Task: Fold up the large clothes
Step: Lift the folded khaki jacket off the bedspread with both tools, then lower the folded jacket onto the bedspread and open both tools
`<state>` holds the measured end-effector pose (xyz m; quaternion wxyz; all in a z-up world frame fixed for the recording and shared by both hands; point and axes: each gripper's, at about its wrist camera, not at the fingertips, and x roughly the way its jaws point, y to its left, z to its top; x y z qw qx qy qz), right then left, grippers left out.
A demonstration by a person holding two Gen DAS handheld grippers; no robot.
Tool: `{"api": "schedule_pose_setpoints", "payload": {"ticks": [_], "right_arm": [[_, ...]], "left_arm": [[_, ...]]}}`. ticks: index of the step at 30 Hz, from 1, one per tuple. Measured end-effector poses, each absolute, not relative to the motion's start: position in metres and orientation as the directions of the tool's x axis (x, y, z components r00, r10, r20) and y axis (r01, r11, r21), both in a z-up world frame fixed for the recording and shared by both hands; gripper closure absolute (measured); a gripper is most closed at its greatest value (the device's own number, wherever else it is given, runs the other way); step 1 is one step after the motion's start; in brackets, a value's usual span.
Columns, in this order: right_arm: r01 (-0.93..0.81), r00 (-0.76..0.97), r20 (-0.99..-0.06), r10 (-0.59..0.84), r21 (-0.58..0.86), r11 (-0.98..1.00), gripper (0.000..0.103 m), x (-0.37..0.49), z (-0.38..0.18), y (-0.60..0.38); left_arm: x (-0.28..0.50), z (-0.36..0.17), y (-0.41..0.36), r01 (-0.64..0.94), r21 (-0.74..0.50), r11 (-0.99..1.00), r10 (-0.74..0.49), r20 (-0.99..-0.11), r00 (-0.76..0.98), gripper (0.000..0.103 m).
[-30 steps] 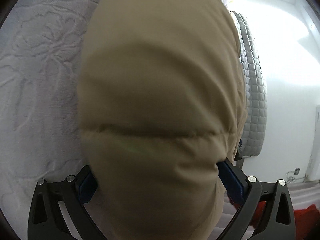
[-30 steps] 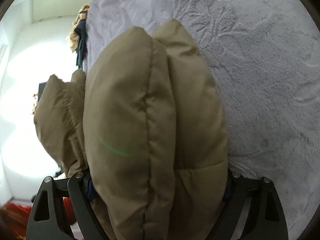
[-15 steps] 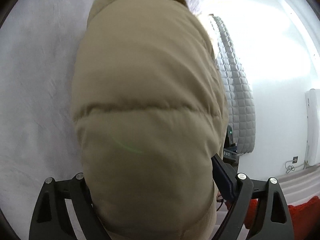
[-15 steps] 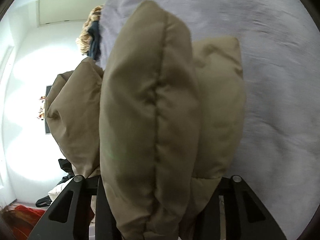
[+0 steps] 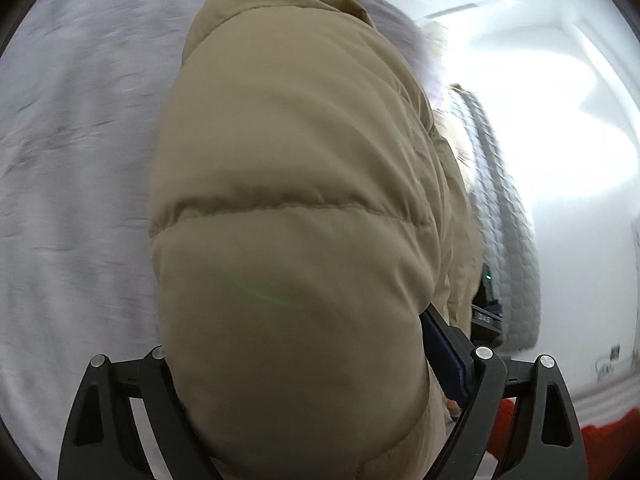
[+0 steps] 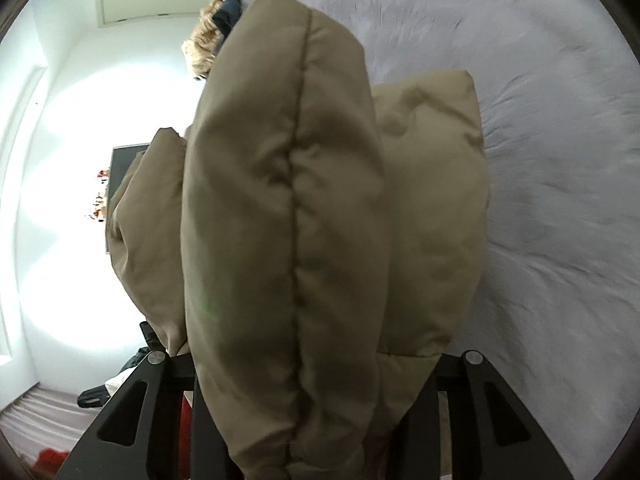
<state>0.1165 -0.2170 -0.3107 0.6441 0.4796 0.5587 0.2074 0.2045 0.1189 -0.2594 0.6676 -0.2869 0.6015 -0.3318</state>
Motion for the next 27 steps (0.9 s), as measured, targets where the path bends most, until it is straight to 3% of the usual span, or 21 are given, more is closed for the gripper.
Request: {"api": "schedule_pose_setpoints", "payload": {"ticks": [4, 8, 18, 23, 27], "right_arm": [[0.305, 0.28, -0.541, 0.793, 0.834, 0.461, 0.059, 0.114, -0.33, -0.207], [0.352, 0.287, -0.568, 0.771, 0.811, 0.466, 0.055, 0.1, -0.331, -0.214], [0.325, 0.348, -0.767, 0.538, 0.638, 0.699, 0.054, 0.032, -0.246, -0.234], [0.288, 0.418, -0.792, 0.445, 0.58, 0.762, 0.064, -0.004, -0.19, -0.231], [0.231, 0.456, -0.789, 0.412, 0.552, 0.801, 0.067, -0.017, -0.162, -0.208]], "left_arm": [[0.208, -0.297, 0.144, 0.018, -0.802, 0.598, -0.801, -0.596, 0.047, 0.012], [0.194, -0.3, 0.145, 0.009, -0.799, 0.601, -0.798, -0.6, 0.059, 0.012], [0.148, -0.211, 0.186, 0.083, -0.571, 0.817, -0.571, -0.779, 0.258, 0.012], [0.122, -0.159, 0.181, 0.101, -0.472, 0.876, -0.477, -0.816, 0.325, 0.012], [0.086, -0.151, 0.16, 0.123, -0.392, 0.912, -0.41, -0.853, 0.324, 0.012]]}}
